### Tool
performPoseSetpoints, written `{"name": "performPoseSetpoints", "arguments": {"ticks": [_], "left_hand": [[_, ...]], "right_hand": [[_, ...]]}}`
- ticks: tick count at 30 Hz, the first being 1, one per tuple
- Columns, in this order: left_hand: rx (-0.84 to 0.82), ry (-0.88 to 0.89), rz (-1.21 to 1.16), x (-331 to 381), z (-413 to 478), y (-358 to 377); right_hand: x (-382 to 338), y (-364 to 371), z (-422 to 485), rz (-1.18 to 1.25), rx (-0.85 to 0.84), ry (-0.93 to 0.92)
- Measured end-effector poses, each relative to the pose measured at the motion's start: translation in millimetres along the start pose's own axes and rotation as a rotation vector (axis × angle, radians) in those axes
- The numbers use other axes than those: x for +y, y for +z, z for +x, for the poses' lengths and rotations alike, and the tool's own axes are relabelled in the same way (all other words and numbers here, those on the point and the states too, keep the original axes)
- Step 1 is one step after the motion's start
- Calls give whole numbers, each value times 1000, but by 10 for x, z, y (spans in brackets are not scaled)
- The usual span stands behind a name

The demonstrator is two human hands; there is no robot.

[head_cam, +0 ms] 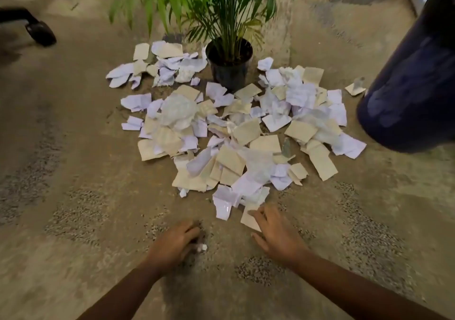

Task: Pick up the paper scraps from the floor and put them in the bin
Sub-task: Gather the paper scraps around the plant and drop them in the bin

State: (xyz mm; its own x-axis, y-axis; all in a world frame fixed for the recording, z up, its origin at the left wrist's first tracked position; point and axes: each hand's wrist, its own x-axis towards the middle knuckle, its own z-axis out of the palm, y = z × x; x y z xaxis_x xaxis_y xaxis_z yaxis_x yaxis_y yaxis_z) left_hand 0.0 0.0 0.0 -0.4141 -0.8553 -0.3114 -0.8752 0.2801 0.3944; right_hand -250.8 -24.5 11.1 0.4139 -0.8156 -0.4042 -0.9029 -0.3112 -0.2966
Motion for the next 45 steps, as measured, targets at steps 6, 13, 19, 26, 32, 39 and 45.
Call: {"name": "performPoseSetpoints", "arguments": {"ticks": [6,13,19,26,32,39,45], "left_hand": [[16,170,208,-13,21,-16],[-102,272,367,-86,169,37],[-170,336,474,-73,176,-47],[-149,370,449,-66,268,-82],[-66,407,398,-86,230,-193],[259,205,164,253,665,-460],[-28,-44,146,590,1195,-429]], "right_hand": [[219,-147,105,-50,38,165],[280,-368,291,38,-20,20],[328,-721,461,-6,141,-17],[372,-763,673,43,135,-5],[377,-726,827,57,-12,23],[370,-682,914,-1,-12,-5],[422,-691,910,-81,-69,155]]}}
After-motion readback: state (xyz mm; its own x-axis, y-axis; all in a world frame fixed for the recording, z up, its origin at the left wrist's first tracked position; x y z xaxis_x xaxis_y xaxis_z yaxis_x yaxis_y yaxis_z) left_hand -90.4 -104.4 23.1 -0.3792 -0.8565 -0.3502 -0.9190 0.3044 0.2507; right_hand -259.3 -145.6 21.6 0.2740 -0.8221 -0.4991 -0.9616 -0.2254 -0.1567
